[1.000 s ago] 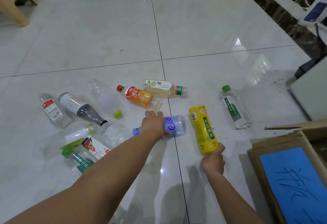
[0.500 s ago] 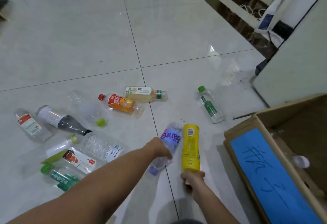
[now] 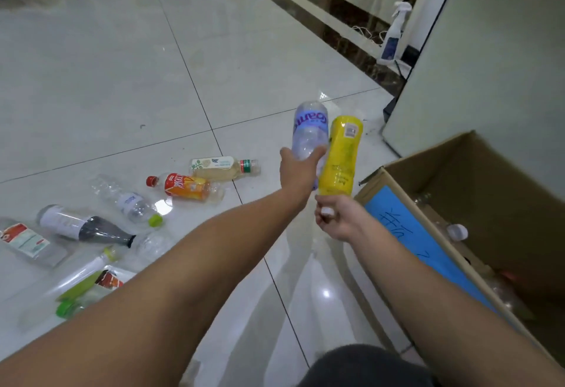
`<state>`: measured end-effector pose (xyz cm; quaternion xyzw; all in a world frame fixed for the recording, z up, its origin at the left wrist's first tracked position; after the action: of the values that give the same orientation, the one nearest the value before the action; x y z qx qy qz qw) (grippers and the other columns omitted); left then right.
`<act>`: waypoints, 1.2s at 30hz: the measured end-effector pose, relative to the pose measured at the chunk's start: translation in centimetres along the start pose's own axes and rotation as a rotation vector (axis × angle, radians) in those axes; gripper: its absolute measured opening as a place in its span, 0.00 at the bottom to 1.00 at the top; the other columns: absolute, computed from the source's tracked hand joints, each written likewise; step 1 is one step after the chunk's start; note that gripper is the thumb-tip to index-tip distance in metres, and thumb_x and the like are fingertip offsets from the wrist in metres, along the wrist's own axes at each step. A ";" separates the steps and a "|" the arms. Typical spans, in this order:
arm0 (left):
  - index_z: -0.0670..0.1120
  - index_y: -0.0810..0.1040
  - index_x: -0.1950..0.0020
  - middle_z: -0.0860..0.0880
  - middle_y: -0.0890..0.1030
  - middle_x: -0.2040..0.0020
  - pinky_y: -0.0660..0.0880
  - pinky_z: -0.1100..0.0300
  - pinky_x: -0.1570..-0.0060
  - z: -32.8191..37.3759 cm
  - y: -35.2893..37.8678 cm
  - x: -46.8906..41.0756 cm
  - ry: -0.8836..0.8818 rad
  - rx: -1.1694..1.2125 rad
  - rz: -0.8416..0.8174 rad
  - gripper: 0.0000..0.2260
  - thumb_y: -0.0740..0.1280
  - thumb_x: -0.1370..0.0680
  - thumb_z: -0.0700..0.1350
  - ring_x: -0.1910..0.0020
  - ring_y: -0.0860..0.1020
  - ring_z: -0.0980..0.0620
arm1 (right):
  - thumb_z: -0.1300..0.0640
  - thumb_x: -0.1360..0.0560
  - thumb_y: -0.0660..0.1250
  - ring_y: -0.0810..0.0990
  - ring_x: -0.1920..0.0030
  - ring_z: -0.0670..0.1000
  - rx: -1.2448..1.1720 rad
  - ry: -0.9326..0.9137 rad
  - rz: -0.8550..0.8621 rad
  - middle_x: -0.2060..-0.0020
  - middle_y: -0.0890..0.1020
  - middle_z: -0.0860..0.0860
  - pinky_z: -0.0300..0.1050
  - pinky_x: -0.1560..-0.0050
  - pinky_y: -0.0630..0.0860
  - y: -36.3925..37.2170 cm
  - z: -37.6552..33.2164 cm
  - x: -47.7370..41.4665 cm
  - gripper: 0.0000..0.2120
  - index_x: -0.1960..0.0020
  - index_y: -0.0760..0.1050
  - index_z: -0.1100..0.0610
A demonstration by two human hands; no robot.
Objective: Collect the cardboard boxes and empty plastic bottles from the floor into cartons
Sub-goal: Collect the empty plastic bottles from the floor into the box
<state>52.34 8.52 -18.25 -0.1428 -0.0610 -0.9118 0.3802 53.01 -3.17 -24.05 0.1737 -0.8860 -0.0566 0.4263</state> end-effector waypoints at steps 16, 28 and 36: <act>0.35 0.64 0.33 0.40 0.79 0.49 0.75 0.59 0.67 -0.1 25.2 12.7 0.158 -0.464 -0.705 0.32 0.65 0.23 0.59 0.62 0.77 0.46 | 0.62 0.21 0.59 0.74 0.82 0.43 -0.251 -0.233 0.601 0.81 0.75 0.50 0.32 0.77 0.67 -23.9 -5.8 12.0 0.11 0.63 0.68 0.56; 0.41 0.46 0.22 0.45 0.44 0.21 0.42 0.51 0.25 -0.3 23.8 10.5 0.811 -1.142 -0.656 0.29 0.51 0.17 0.54 0.22 0.41 0.47 | 0.55 0.32 0.71 0.82 0.61 0.53 0.009 -0.002 0.887 0.58 0.81 0.61 0.50 0.68 0.73 -28.2 -2.6 9.4 0.21 0.46 0.69 0.65; 0.43 0.41 0.21 0.46 0.39 0.21 0.38 0.48 0.26 0.3 11.7 3.1 0.799 -1.407 -0.408 0.32 0.46 0.18 0.59 0.23 0.37 0.46 | 0.52 0.22 0.62 0.50 0.24 0.59 0.986 -0.755 1.093 0.24 0.52 0.62 0.49 0.25 0.46 -13.9 -9.3 9.4 0.37 0.24 0.47 0.67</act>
<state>58.66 -1.75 -17.02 0.0012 0.6376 -0.7700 0.0228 58.42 -19.03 -14.71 -0.1453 -0.8522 0.4993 -0.0579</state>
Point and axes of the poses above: each hand's wrist, its own x-axis away from the middle knuckle, its own y-axis out of the palm, z = x × y, the point moved 8 cm from there along -x, towards the middle knuckle
